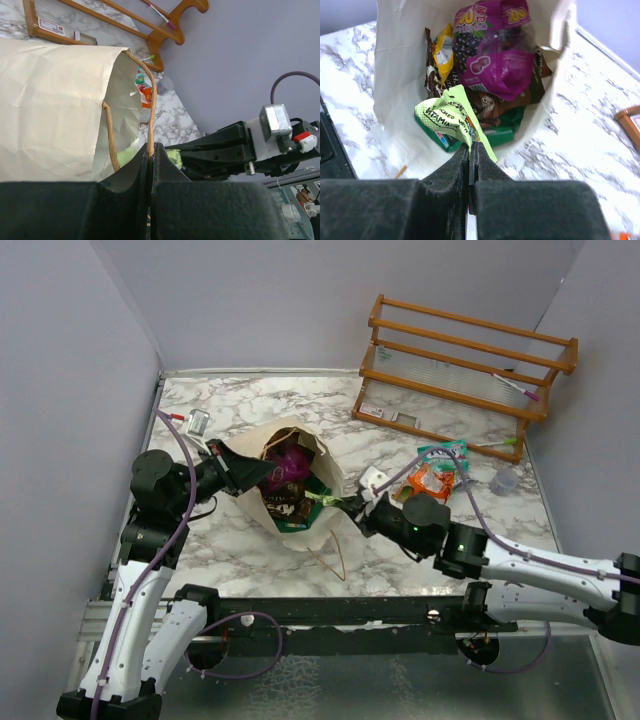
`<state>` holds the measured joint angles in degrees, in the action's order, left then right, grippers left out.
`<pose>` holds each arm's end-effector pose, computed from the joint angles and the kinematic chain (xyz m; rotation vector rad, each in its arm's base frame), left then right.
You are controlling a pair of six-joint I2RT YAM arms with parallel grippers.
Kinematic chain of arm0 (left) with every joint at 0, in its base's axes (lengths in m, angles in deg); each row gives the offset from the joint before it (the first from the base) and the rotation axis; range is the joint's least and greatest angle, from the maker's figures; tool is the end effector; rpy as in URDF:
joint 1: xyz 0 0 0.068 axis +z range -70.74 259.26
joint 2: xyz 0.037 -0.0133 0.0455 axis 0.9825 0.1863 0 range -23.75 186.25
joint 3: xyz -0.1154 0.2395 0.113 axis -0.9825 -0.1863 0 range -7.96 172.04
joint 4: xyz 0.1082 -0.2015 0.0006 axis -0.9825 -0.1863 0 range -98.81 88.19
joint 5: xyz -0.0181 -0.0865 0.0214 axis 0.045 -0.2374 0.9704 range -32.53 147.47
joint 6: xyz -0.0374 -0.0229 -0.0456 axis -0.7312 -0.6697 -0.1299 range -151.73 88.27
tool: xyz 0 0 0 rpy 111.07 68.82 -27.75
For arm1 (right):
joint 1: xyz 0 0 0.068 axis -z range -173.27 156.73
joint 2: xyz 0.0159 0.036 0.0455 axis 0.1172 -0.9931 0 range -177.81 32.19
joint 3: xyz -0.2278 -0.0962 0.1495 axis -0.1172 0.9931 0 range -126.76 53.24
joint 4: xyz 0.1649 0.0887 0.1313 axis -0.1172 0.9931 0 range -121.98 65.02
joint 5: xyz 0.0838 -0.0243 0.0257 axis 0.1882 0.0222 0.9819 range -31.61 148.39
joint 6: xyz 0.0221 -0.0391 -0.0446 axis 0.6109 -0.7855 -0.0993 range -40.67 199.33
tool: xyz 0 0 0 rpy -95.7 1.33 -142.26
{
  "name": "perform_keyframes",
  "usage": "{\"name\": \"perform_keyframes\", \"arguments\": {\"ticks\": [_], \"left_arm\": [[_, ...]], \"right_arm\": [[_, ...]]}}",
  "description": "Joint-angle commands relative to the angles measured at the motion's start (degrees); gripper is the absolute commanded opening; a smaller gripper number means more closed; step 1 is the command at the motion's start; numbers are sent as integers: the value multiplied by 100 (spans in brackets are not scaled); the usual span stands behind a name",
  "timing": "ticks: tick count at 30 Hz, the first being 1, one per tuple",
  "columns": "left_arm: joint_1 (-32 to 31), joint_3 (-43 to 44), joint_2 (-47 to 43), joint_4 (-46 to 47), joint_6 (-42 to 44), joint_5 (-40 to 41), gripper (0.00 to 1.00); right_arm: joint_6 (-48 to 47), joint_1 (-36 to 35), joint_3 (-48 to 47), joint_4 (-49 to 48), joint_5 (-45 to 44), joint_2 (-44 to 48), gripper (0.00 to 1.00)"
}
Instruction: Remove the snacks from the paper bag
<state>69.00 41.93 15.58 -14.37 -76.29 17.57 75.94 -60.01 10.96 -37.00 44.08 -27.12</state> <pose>0.1020 -0.0502 0.3848 0.0666 1.7572 -1.2724 0.0954 0.1912 0.3255 -0.8847 1.5791 0.5733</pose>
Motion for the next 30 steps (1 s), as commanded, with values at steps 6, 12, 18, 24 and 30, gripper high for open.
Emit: {"name": "perform_keyframes", "arguments": {"ticks": [6,12,18,24,30], "left_arm": [[-37,124,-71,-188,209,216,0],[-37,171,-82,-237,213,224,0],[-35,171,-59,-256,191,233,0],[-37,243,-47,-317,188,215,0],[-37,269,-127,-389,182,248,0]], "right_arm": [[884,-5,817,214,-2035,2477,1],[1263,1,1396,-553,-5208,2589,2],[4689,101,956,2414,-6391,1417,2],[8164,1152,250,5624,-6049,-54,2],[11793,2041,-49,8449,-6094,-1072,2]]}}
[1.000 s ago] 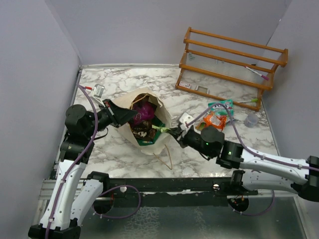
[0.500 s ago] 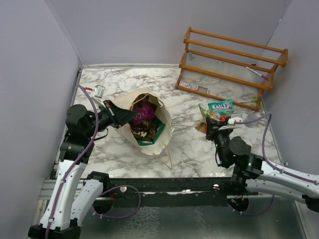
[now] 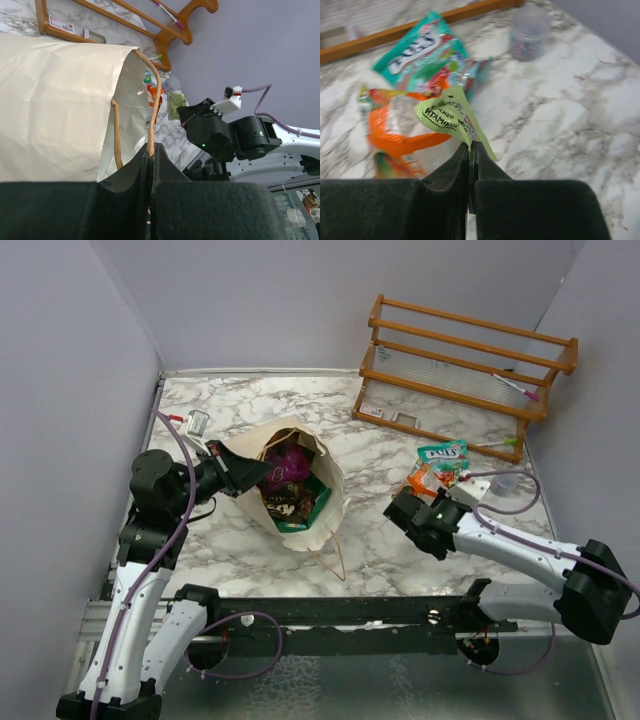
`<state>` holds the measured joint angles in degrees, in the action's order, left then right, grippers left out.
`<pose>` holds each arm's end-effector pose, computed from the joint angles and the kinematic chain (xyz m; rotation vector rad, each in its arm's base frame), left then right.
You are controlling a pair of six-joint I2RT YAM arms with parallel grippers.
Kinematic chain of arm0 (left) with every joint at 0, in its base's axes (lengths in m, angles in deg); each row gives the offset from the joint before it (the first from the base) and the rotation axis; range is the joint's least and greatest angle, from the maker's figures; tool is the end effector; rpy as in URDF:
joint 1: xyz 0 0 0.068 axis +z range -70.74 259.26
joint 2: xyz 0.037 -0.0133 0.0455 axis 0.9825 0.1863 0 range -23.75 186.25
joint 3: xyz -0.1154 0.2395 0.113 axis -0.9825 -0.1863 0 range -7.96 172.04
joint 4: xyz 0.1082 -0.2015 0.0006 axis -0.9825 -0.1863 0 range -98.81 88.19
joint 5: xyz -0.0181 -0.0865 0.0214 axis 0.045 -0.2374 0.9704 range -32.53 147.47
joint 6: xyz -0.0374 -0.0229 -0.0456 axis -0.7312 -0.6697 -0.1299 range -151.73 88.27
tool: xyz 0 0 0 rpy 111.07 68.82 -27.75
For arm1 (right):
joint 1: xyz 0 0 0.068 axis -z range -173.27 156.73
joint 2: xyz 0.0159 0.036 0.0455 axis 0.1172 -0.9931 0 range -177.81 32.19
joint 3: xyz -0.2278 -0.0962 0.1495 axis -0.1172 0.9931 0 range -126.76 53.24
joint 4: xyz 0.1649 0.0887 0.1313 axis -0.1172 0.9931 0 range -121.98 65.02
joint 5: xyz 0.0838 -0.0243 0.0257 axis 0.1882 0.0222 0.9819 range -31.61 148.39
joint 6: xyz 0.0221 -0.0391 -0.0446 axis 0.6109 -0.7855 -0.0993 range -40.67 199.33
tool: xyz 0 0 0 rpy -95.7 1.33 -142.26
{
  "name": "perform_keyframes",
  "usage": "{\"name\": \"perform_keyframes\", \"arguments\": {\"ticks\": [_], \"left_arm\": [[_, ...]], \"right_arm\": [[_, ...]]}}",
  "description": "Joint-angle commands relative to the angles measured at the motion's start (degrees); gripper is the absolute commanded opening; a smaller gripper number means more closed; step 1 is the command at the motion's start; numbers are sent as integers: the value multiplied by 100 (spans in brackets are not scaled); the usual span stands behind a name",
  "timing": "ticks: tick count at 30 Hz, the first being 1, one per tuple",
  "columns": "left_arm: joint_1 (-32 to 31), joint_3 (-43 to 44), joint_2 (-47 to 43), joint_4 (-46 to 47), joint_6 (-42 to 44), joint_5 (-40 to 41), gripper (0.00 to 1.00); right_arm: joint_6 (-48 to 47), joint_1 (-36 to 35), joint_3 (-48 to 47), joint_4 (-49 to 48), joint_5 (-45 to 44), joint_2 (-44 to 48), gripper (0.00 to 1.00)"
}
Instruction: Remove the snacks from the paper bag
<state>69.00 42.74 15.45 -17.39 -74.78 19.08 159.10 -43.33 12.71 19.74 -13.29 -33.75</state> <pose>0.1008 -0.0490 0.3834 0.0489 1.7820 -1.2360 0.1258 0.0781 0.2468 0.6349 1.7914 -0.3865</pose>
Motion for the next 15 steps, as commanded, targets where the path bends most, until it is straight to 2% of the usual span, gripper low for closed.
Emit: {"name": "perform_keyframes", "arguments": {"ticks": [1,4,6,9,15], "left_arm": [[-37,190,-126,-97,33,95,0],[-37,203,-144,-136,53,69,0],[-37,215,-164,-154,52,77,0],[-37,218,-197,-144,53,70,0],[-36,180,-264,-161,50,95,0]], "right_arm": [[3617,562,-209,2864,-347,-475,2],[3692,1036,-64,2681,-143,-526,2],[3287,1108,37,2247,-115,-539,2],[2179,1113,89,1346,-39,-618,2],[1058,1113,286,183,516,-480,29]]}}
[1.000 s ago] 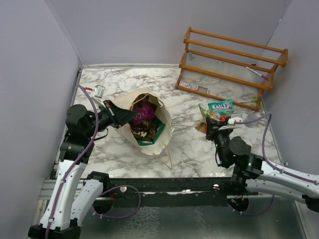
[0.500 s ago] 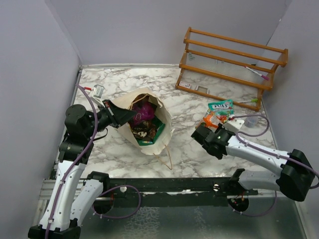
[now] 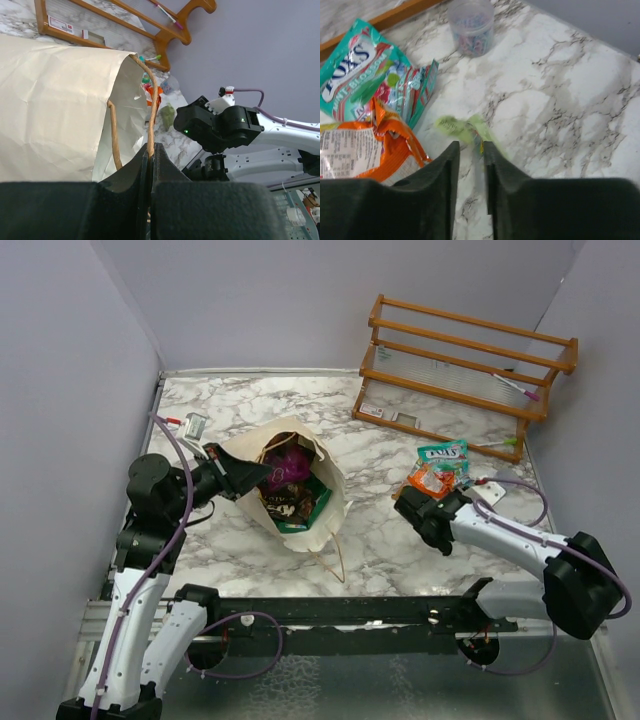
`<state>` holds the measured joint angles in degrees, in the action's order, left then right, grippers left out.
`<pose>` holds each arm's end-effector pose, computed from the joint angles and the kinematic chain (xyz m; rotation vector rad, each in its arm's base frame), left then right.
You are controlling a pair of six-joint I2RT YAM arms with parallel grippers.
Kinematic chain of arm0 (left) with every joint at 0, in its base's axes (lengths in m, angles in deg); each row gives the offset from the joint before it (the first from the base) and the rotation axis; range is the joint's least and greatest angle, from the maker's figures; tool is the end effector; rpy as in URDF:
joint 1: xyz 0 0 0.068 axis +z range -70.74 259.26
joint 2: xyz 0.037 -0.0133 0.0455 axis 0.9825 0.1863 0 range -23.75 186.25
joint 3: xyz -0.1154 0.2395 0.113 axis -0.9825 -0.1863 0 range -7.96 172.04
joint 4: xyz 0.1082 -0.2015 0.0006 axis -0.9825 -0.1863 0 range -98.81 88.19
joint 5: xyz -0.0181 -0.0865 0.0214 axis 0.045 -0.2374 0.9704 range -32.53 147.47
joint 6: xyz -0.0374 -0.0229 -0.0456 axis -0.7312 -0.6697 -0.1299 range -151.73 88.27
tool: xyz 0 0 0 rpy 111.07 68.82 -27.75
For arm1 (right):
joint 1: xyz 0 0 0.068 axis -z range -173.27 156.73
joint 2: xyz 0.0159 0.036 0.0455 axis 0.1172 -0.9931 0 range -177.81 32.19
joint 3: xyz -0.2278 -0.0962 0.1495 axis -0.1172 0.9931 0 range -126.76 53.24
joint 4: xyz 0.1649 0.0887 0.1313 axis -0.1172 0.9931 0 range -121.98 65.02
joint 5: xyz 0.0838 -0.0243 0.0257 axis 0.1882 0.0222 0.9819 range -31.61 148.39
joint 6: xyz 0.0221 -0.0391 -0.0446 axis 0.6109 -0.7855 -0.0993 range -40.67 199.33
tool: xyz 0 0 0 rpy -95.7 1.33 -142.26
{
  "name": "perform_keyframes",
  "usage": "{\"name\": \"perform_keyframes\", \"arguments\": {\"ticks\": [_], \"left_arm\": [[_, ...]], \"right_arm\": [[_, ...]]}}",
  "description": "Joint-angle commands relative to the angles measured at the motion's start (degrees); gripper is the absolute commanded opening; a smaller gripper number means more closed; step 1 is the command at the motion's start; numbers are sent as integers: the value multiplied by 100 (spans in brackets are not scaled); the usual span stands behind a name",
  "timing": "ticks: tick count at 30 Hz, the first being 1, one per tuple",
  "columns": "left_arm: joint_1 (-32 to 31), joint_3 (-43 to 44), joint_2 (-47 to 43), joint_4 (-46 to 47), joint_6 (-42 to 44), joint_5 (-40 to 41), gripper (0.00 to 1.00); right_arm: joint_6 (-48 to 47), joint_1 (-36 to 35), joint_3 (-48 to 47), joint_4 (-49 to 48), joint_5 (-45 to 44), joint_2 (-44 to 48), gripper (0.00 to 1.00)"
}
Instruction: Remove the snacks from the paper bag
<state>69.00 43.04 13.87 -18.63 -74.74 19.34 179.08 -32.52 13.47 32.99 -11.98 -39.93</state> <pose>0.0930 -0.0474 0.3849 0.0512 1.7705 -1.2313 0.1309 0.0476 0.2294 0.9088 1.7333 -0.5998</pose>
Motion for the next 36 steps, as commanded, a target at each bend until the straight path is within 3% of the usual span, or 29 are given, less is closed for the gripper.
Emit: {"name": "perform_keyframes", "arguments": {"ticks": [1,4,8,13,17,21,26,29,33,36], "left_arm": [[-33,160,-109,-44,50,60,0],[-37,186,-91,-63,47,43,0],[-37,247,-54,-93,80,42,0],[-37,206,-32,-62,67,25,0],[-37,146,-33,-17,66,23,0],[-37,138,10,-3,40,16,0],[-37,164,5,-11,16,49,0],[-37,158,-20,-78,37,77,0],[-37,151,-21,-98,34,94,0],[-37,154,-16,-60,29,87,0]], "right_arm": [[-1118,31,279,-1377,510,285,35],[-2883,35,626,-2760,888,894,68],[-5025,40,905,-4379,1804,2102,85],[-7549,40,1152,-6126,4559,3519,93],[-8262,40,1002,-6364,6886,4064,96],[-8694,34,865,-6663,8868,3796,96],[-8645,-24,675,-7335,11186,2552,96],[-8973,-476,318,-7145,11079,2090,96],[-9694,-1527,107,-7009,9496,1962,99],[-9529,-2043,-113,-6939,8032,1606,99]]}}
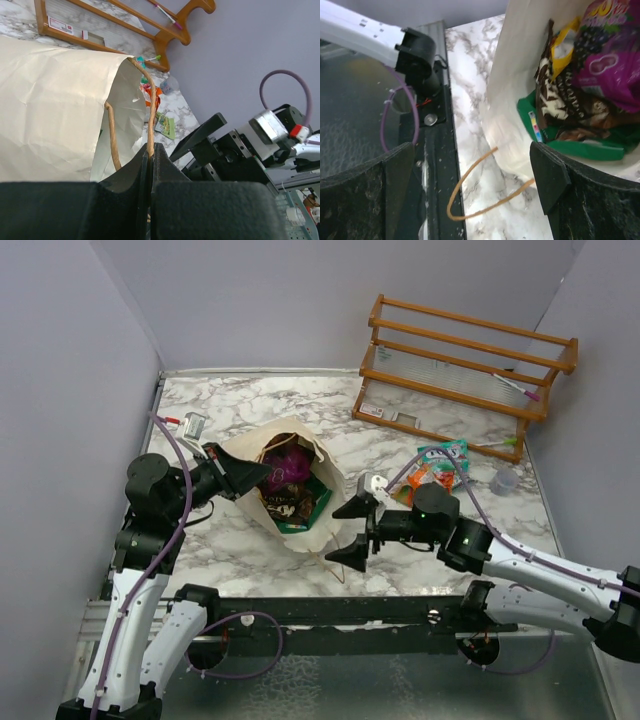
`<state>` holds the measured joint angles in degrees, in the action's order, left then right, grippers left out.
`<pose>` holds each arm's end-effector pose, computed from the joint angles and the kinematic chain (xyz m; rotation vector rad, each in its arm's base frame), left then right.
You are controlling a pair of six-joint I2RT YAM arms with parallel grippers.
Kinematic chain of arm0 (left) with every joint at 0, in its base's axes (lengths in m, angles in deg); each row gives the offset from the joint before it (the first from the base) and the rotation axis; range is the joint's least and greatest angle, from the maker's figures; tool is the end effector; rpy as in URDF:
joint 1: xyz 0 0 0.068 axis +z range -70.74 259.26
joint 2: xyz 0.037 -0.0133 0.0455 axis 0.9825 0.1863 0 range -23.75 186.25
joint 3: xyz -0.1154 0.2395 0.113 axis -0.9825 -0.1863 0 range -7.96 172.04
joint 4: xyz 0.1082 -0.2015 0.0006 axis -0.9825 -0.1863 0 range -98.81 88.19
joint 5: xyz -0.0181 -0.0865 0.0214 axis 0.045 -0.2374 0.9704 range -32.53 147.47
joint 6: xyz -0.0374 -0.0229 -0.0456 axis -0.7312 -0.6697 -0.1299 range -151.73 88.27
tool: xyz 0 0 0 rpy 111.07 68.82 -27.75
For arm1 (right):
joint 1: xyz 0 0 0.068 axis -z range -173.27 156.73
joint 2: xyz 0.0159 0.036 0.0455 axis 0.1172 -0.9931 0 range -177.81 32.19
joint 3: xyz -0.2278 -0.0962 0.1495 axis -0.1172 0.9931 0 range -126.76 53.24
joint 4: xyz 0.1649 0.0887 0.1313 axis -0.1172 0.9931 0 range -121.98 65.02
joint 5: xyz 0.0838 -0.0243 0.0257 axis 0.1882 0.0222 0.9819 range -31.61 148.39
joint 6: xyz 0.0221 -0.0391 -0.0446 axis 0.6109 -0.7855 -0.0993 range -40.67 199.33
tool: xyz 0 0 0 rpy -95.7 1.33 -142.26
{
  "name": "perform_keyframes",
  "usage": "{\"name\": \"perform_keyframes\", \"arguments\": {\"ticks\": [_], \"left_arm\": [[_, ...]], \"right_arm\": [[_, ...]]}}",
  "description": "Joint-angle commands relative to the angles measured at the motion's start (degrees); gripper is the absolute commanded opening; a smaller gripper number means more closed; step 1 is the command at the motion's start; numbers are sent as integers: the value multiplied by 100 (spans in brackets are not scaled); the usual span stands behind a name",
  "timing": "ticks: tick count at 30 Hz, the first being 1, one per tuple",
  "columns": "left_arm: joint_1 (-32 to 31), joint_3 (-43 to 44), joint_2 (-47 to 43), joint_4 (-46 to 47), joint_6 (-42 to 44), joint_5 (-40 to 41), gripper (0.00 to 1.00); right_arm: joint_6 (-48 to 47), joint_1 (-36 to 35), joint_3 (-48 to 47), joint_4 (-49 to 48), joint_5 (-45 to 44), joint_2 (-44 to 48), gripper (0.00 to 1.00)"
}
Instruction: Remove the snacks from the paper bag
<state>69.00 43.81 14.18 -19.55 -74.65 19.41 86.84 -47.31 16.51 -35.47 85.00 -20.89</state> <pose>0.0930 -0.0474 0.3867 0.0476 1.7777 -1.2298 0.0906 0.1617 0.3102 -1.0790 1.6031 1.1607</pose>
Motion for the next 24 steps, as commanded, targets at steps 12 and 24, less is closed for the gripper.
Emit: {"name": "perform_keyframes", "arguments": {"ticks": [12,24], "left_arm": [[-37,-10,-76,-34,66,98,0],[-37,-292,-266,145,-71,114,0]], "right_arm": [[3831,-1617,-1089,788,-6091,-2098,93],[7031,-2153,-2480,3492,-8095,-3826,82]]}}
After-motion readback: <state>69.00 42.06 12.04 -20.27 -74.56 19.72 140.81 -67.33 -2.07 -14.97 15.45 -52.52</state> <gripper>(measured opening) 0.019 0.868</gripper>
